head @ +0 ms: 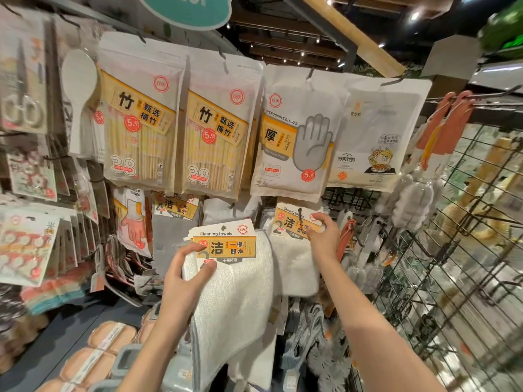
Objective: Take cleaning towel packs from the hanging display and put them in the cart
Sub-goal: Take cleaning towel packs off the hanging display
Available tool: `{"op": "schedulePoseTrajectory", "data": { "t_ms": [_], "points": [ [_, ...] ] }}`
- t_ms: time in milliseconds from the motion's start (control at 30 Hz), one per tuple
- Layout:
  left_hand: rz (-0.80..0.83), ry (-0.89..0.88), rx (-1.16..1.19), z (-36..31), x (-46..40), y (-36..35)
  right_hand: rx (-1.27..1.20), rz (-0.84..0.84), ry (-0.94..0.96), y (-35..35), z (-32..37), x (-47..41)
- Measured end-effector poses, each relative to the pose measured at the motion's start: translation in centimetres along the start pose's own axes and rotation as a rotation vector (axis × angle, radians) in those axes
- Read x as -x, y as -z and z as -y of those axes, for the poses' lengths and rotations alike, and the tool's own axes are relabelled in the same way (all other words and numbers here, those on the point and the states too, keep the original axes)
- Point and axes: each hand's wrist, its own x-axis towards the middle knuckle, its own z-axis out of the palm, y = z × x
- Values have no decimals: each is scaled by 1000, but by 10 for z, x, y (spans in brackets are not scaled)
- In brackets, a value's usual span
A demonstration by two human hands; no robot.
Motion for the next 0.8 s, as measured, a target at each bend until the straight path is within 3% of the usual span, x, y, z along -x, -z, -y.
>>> {"op": "schedulePoseTrajectory", "data": {
  "t_ms": [167,333,567,800],
  "points": [
    [4,-2,5,-3,3,-2,90,98,28,14,6,14],
    [18,-20,3,-6,10,-4,27,68,81,21,13,44],
    [65,-15,1,-10,22,-13,-54,415,127,11,35,88],
    [94,-38,28,-12,33,-22,22,450,145,13,39,105]
  ]
}}
